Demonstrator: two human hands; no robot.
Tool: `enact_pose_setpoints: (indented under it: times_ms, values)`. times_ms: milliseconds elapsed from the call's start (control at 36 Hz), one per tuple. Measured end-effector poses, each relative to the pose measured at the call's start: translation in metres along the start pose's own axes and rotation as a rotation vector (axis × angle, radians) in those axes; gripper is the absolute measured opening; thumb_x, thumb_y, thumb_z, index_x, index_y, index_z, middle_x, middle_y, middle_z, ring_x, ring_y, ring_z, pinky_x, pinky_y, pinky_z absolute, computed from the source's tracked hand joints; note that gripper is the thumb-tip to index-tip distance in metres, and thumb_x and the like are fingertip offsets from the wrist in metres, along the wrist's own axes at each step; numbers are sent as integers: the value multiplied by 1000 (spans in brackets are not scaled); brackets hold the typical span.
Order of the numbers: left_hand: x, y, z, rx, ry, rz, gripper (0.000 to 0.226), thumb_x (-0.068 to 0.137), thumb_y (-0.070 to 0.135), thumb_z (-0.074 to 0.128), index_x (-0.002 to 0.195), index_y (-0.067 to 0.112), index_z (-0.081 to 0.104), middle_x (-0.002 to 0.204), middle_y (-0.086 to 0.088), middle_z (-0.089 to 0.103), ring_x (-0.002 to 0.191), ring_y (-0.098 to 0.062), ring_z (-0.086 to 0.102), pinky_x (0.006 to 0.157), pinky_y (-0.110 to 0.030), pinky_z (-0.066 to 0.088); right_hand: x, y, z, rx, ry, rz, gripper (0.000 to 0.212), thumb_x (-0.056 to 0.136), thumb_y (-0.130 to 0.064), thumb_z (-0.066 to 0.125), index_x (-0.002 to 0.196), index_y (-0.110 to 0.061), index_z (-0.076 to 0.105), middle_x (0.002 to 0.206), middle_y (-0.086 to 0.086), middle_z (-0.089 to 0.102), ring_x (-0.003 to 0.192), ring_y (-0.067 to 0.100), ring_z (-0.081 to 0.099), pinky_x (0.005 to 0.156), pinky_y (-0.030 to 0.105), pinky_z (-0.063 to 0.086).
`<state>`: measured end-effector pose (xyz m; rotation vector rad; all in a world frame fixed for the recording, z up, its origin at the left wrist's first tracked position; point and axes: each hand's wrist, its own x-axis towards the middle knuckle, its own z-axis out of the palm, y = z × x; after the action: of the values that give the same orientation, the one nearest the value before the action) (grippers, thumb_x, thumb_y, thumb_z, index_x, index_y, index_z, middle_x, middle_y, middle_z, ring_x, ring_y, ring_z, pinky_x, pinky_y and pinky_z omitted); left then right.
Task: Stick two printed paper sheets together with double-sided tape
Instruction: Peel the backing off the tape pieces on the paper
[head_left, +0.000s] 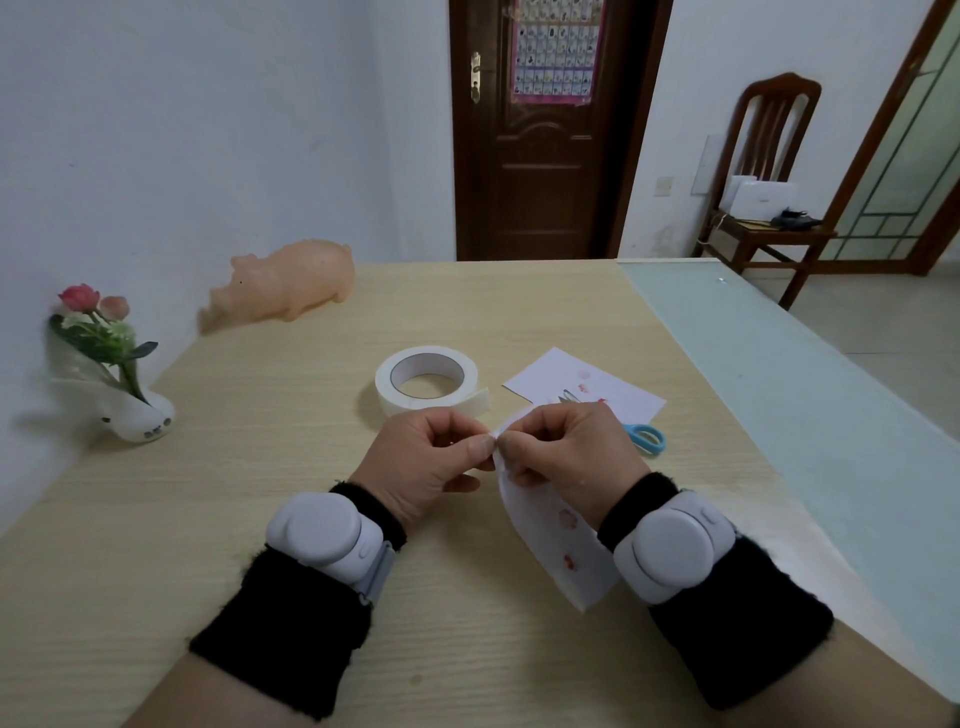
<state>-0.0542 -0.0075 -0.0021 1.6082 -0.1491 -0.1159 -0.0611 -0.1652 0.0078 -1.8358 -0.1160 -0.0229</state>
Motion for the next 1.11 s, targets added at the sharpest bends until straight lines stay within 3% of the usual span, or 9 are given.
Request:
enact_pose_setpoints:
  times_ms: [417, 583, 917, 1111]
  values:
    - [-1, 1, 0, 7, -12, 11, 8, 80, 5, 68, 73, 9, 68, 67, -4, 68, 66, -10, 66, 57, -22, 54, -1, -1, -1, 48, -36, 50, 8, 77, -5, 68, 69, -3, 70, 62, 14, 66, 59, 21, 61, 73, 45, 57]
    - [-1, 2, 0, 27, -14, 19, 5, 79, 6, 69, 74, 7, 69, 65, -3, 68, 64, -8, 66, 57, -22, 54, -1, -2, -2, 1, -38, 30, 14, 76, -4, 66, 64, -11, 70, 61, 11, 67, 58, 20, 62, 71, 42, 58]
    - [-2, 2, 0, 48, -11, 17, 8, 79, 5, 70, 72, 8, 70, 62, -2, 68, 62, -7, 65, 56, -20, 54, -1, 0, -2, -2, -48, 33, 13, 74, -3, 65, 65, -10, 70, 61, 14, 67, 58, 22, 62, 72, 43, 58]
    - [-2, 2, 0, 62, -24, 20, 3, 79, 8, 70, 77, 7, 71, 66, -3, 69, 65, -8, 66, 58, -20, 54, -1, 0, -2, 88, -53, 71, 9, 75, -7, 69, 68, -1, 69, 56, 10, 63, 54, 17, 59, 68, 36, 56]
